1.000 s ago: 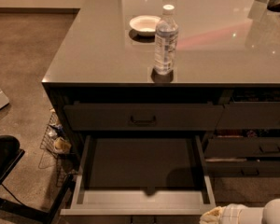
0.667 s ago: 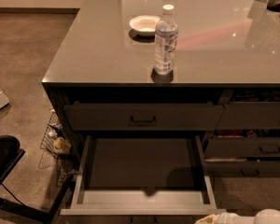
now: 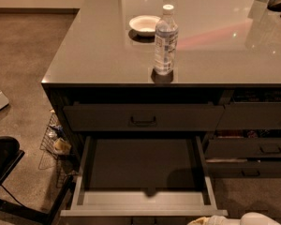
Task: Close middle drawer
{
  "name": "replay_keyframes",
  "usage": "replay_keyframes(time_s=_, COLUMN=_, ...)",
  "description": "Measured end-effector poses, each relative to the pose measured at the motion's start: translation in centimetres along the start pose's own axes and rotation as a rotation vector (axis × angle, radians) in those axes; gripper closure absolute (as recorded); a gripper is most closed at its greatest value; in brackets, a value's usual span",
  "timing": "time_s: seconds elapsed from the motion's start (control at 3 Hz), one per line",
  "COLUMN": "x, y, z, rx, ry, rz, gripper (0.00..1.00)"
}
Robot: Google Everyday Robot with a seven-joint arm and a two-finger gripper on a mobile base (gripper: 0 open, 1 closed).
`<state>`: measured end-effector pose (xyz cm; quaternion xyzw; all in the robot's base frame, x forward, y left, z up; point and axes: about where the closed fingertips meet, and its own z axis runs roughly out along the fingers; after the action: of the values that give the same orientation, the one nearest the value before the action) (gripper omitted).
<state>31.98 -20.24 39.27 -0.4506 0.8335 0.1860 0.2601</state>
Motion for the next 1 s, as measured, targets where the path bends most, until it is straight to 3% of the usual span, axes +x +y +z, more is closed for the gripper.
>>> replay_keyframes(time_s=0.33, x=-0.6, y=-1.5, z=3.8, rx=-0.015, ry=-0.027, rz=0.026, gripper=1.0)
replay_keyframes(time_s=0.67, x=-0.6, y=-1.5, z=3.9, rx=-0.015, ry=-0.028, rz=0.027, gripper=1.0)
replay_keyframes(time_s=1.0, x=-4.0, y=-3.9, z=5.8, rx=-0.016, ry=-0.033, rz=-0.014, gripper=1.0)
